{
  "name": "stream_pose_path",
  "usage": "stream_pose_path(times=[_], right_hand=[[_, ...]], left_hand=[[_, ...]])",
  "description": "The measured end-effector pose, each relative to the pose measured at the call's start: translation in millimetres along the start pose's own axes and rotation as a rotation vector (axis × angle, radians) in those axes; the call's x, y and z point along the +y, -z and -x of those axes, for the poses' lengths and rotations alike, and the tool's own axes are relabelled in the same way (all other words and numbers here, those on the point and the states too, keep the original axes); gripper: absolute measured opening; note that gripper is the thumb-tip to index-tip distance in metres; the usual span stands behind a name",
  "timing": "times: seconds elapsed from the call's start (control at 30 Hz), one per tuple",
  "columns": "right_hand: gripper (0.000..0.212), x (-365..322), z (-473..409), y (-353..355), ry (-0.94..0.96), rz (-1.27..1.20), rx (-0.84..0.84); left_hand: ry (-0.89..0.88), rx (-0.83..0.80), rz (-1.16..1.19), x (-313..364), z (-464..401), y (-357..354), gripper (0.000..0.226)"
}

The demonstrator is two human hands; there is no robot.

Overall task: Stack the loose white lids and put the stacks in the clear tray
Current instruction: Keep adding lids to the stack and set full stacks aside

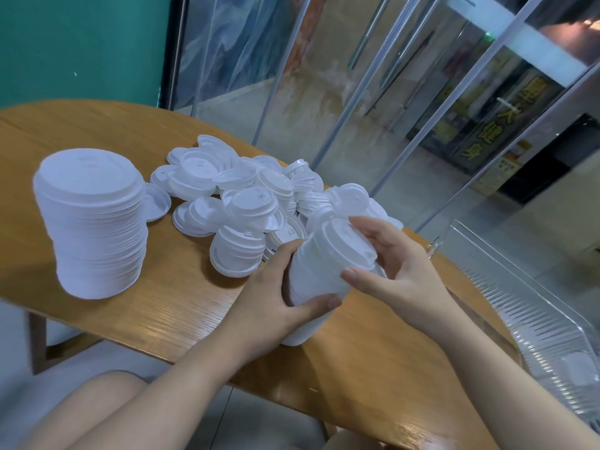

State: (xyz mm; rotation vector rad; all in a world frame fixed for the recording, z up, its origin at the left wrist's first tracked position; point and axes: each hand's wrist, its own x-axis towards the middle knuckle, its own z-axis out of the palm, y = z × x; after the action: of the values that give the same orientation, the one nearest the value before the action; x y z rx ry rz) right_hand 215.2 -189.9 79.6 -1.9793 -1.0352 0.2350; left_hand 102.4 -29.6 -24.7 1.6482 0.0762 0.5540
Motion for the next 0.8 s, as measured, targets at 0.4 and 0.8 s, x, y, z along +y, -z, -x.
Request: stream_pose_path(times=[0.4,0.8], right_hand=[[0.07,-10,0,-2,-0.069,0.257,-0.143],[0.066,-24,-23,7,0.016,0.227,-0.185]], left_hand=[[0.009,-0.007,-0.014,2,0,3,0.074],[0.021,-0.001,-0.017,2,-2,3,0.077]])
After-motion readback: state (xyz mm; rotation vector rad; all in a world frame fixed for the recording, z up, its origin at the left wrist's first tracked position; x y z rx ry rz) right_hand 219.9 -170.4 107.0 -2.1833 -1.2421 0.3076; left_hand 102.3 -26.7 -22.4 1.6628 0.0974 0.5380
